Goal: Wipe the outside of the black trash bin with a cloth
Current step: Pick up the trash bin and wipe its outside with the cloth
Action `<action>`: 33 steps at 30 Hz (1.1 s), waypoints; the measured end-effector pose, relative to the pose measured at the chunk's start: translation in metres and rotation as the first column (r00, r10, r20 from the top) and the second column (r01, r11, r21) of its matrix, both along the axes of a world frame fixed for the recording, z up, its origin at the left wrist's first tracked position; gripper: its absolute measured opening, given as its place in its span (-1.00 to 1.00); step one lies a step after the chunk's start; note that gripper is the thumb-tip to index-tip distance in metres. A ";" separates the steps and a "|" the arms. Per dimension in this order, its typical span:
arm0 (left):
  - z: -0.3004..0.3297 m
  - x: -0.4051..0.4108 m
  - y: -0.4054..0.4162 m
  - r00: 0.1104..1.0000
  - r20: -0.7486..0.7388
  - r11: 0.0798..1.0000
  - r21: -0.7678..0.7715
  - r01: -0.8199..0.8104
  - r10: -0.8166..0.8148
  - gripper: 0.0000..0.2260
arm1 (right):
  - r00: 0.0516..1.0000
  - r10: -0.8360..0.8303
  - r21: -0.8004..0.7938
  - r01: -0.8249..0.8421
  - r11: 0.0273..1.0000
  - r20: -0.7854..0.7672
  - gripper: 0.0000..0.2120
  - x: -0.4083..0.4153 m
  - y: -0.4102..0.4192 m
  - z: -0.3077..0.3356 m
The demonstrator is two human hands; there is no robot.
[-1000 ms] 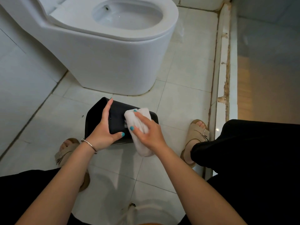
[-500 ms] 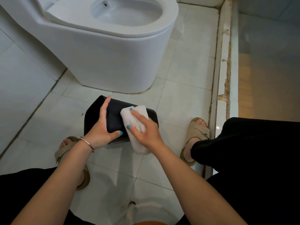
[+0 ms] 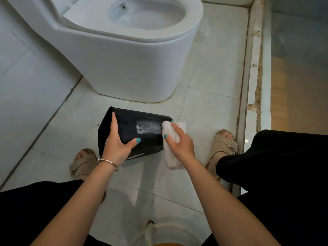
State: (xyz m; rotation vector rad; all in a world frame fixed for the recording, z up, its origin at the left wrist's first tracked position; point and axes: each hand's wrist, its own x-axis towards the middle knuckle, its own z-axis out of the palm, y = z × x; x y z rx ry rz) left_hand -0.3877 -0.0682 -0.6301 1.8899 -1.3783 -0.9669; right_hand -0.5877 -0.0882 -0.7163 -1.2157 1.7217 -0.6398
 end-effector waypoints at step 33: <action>-0.007 0.000 -0.012 0.954 -0.031 0.952 0.065 0.301 -0.299 0.05 | 0.998 -0.022 -0.094 0.017 0.995 -0.060 -0.48 0.016 -0.013 0.021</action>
